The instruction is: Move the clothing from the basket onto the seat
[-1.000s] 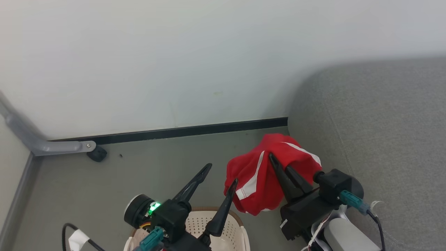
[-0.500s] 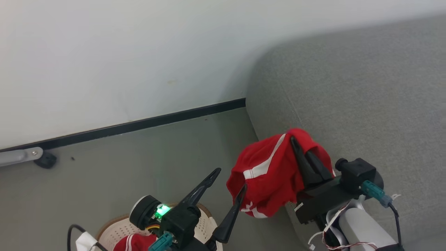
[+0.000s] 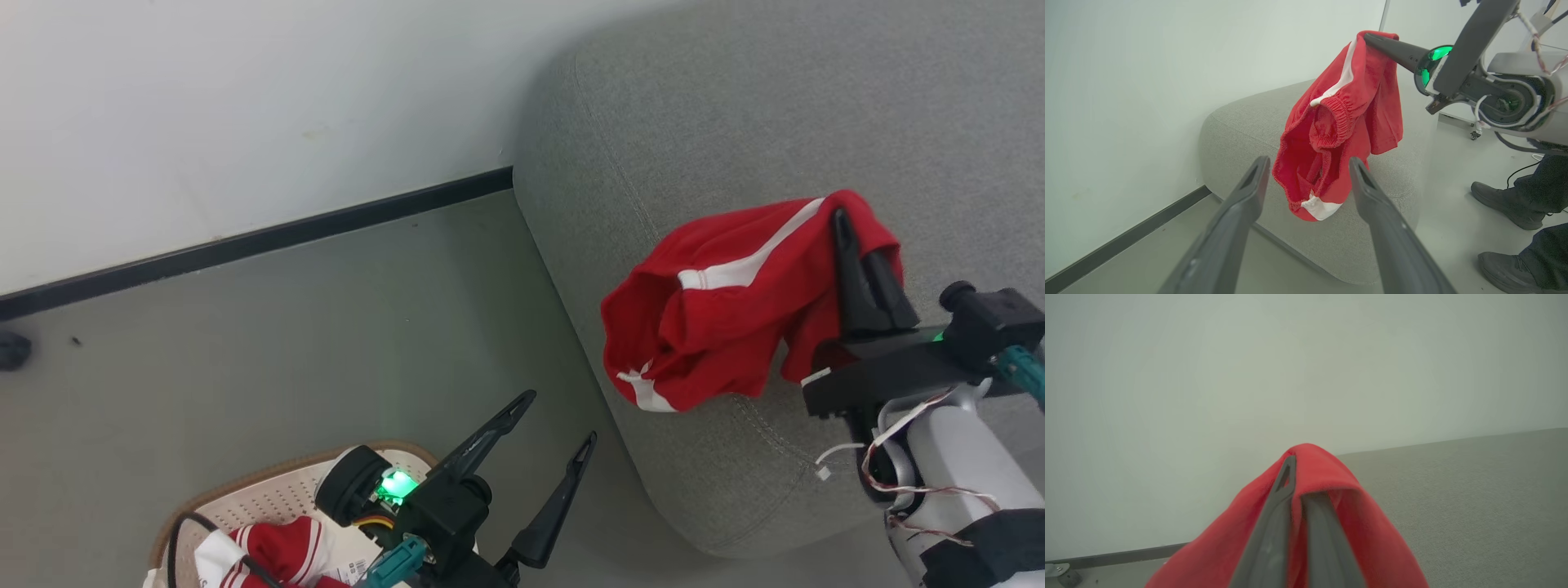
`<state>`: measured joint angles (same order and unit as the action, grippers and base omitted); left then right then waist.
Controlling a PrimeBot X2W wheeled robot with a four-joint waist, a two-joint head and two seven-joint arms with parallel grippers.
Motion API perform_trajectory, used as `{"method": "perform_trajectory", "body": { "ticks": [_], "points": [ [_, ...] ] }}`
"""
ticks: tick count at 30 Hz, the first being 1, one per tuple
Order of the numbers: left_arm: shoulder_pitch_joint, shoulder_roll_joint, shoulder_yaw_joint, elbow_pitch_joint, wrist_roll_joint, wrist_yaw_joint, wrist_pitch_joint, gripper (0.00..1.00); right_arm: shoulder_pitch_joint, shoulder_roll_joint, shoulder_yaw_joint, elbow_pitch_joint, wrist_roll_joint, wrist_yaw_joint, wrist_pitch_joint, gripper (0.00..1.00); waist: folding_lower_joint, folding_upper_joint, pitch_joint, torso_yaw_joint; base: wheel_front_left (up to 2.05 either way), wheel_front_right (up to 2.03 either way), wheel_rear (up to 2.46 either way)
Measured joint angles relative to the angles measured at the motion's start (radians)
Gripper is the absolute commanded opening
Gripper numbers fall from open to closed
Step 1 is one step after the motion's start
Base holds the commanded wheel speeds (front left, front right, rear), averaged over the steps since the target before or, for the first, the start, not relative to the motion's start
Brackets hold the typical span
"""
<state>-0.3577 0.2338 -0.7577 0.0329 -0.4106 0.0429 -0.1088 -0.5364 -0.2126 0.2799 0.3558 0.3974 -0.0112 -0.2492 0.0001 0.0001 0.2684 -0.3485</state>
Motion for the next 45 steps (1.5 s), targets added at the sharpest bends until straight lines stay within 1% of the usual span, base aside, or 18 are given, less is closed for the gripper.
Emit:
{"method": "perform_trajectory", "body": {
  "ticks": [6,11,20,22,25,31,37,43,45],
  "points": [
    [-0.028,0.001,-0.003,-0.014,0.007,0.000,0.019,1.00,-0.072,-0.045,-0.086,0.010,0.014,-0.016,0.000,0.00,0.0000,-0.0002,0.047,-0.007,0.00,0.00,0.00],
    [-0.042,0.003,-0.011,-0.029,0.011,-0.009,0.033,1.00,-0.138,-0.093,-0.159,0.026,0.040,-0.021,0.000,0.00,0.0000,-0.0001,0.087,-0.001,0.00,0.00,0.00],
    [-0.087,0.016,-0.014,-0.058,0.043,-0.018,0.054,1.00,-0.278,-0.138,-0.257,0.050,0.056,-0.035,-0.005,0.00,0.0001,-0.0001,0.174,0.020,0.00,0.00,0.00],
    [-0.097,0.018,-0.014,-0.067,0.044,-0.018,0.056,1.00,-0.300,-0.151,-0.277,0.061,0.056,-0.043,-0.005,0.00,0.0001,-0.0001,0.194,0.024,0.00,0.00,0.00],
    [-0.114,0.022,-0.013,-0.077,0.051,-0.026,0.065,1.00,-0.325,-0.168,-0.301,0.081,0.060,-0.043,-0.007,0.00,0.0001,-0.0001,0.224,0.029,0.00,0.00,0.00],
    [-0.138,0.036,-0.014,-0.095,0.061,-0.027,0.087,1.00,-0.369,-0.201,-0.361,0.116,0.070,-0.043,-0.007,0.00,0.0001,0.0000,0.285,0.035,0.00,0.00,0.00],
    [-0.165,0.044,-0.016,-0.113,0.069,-0.035,0.108,1.00,-0.405,-0.217,-0.394,0.167,0.079,-0.043,-0.008,0.00,0.0001,0.0000,0.349,0.039,0.00,0.00,0.00],
    [-0.197,0.045,-0.016,-0.119,0.076,-0.036,0.116,1.00,-0.442,-0.216,-0.415,0.234,0.097,-0.039,-0.008,0.00,0.0001,0.0000,0.410,0.049,0.00,0.00,0.00],
    [-0.202,0.045,-0.016,-0.118,0.088,-0.043,0.116,1.00,-0.448,-0.215,-0.419,0.252,0.097,-0.032,-0.008,0.00,0.0000,0.0000,0.427,0.054,0.00,0.00,0.00]
  ]
}}
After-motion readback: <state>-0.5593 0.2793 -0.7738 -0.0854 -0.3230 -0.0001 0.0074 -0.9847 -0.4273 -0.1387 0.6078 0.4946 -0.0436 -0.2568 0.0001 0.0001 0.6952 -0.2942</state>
